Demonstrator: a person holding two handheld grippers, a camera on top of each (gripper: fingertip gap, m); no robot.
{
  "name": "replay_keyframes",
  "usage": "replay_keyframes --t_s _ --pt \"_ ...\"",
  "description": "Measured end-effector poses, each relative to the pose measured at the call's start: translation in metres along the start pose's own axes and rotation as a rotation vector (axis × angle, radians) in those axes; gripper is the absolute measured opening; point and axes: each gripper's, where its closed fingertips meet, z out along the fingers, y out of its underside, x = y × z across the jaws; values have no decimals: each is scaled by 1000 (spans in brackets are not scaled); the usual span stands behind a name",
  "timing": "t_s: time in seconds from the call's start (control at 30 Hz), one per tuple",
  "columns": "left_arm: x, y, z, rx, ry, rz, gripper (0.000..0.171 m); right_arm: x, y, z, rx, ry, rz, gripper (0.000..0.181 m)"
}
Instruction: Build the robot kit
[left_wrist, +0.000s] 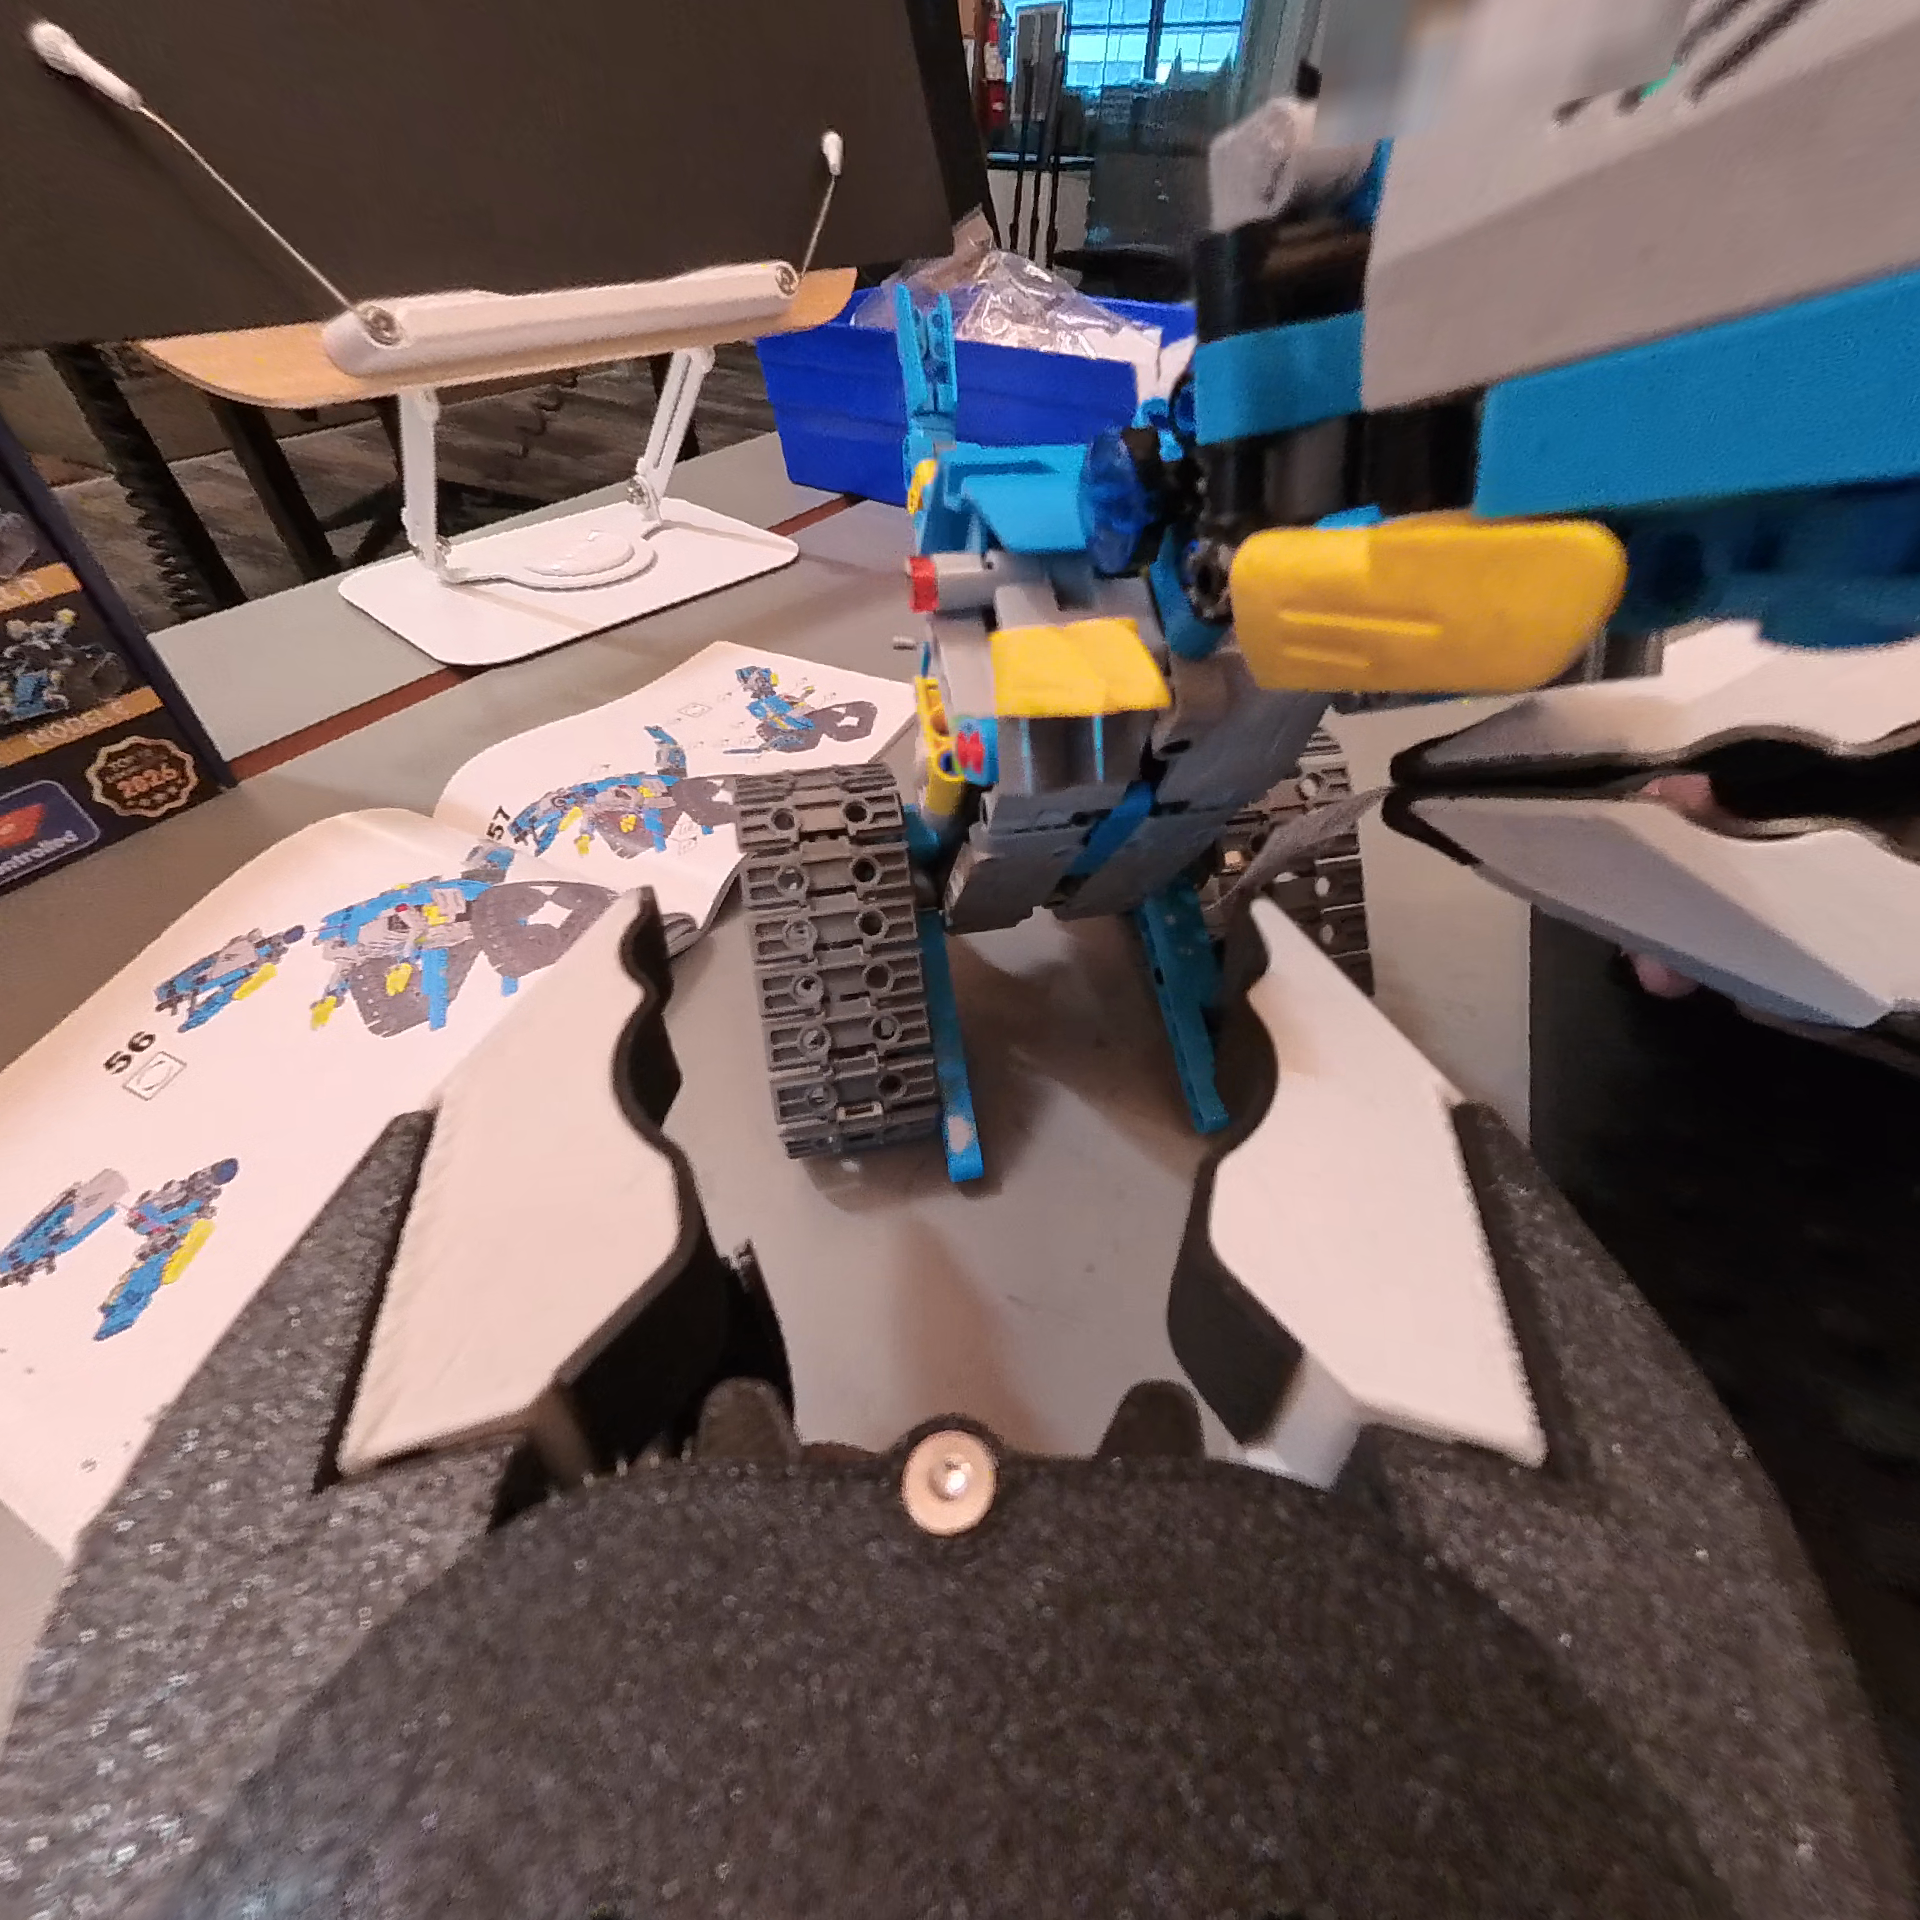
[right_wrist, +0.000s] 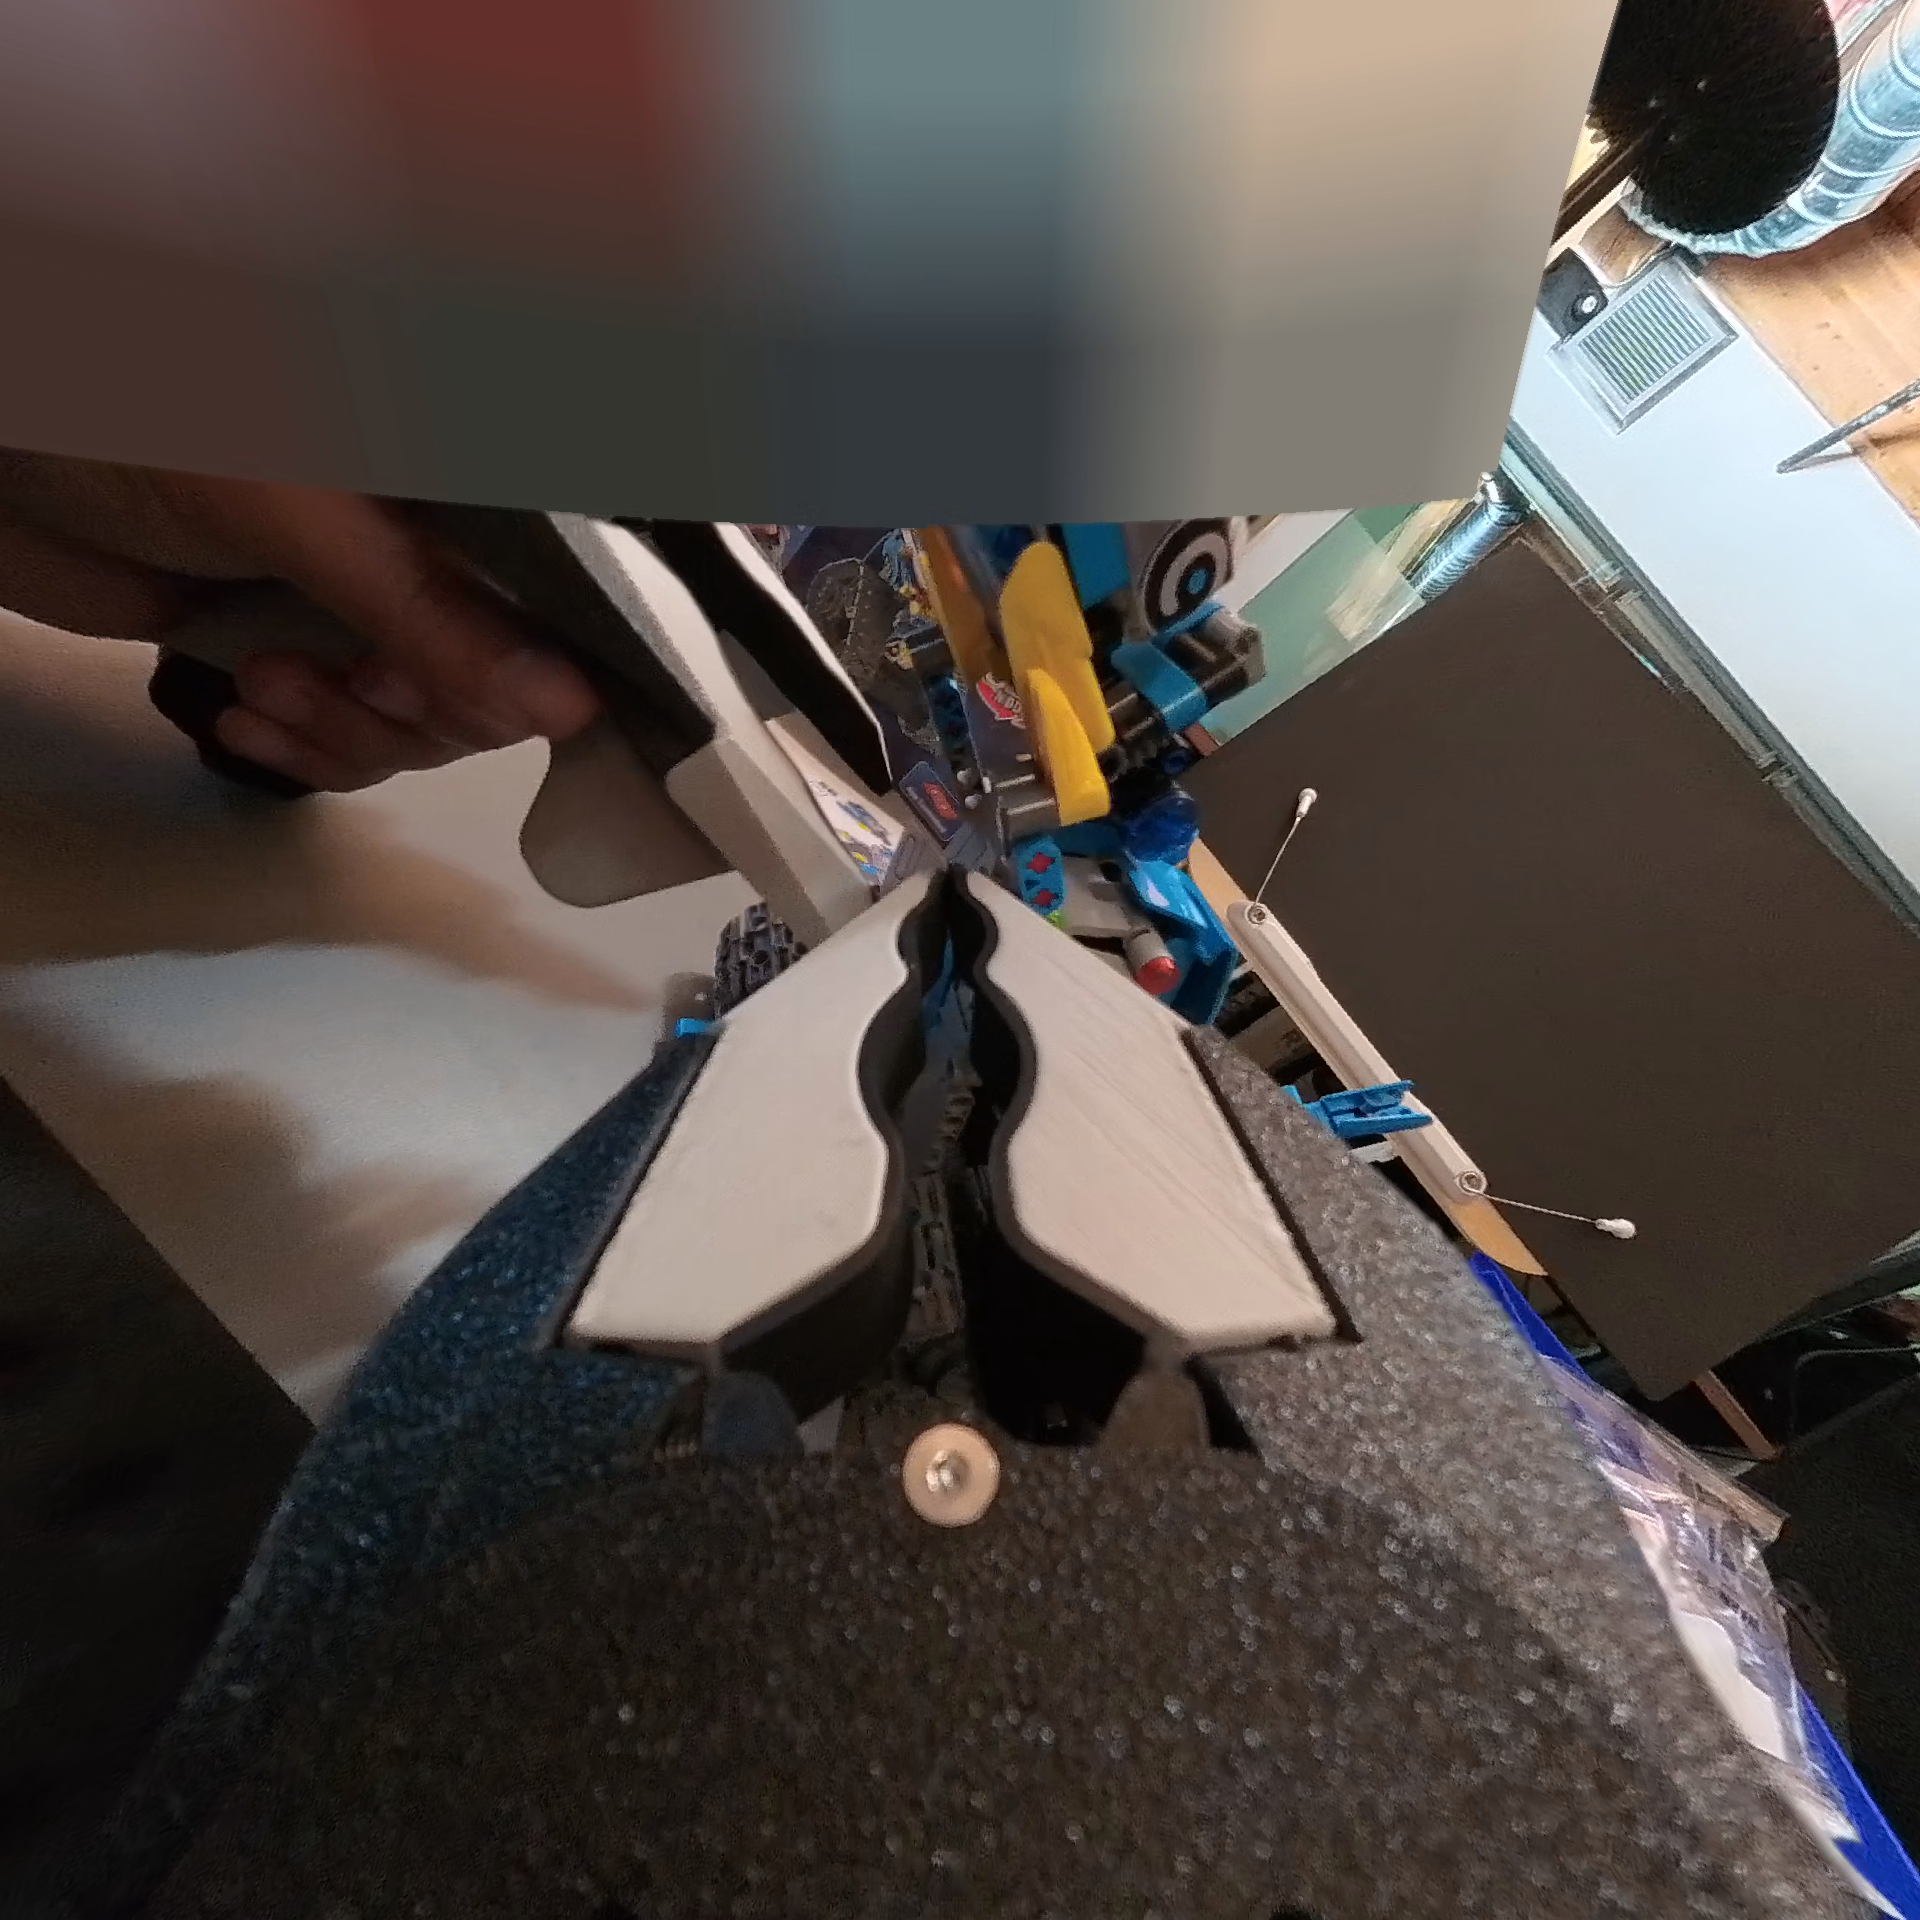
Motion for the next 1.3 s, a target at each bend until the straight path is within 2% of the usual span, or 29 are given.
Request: replay_keyframes --t_s 0.73,1.0,1.3 --pt "-5 -6 1 25 4 -71 103 -9 1 2 -29 16 -114 0" --pt "-6 -12 3 41 -15 -39 102 -7 2 3 -49 59 -175 0" --pt "-8 -14 2 47 -37 -15 99 -3 4 3 -59 77 -160 0"
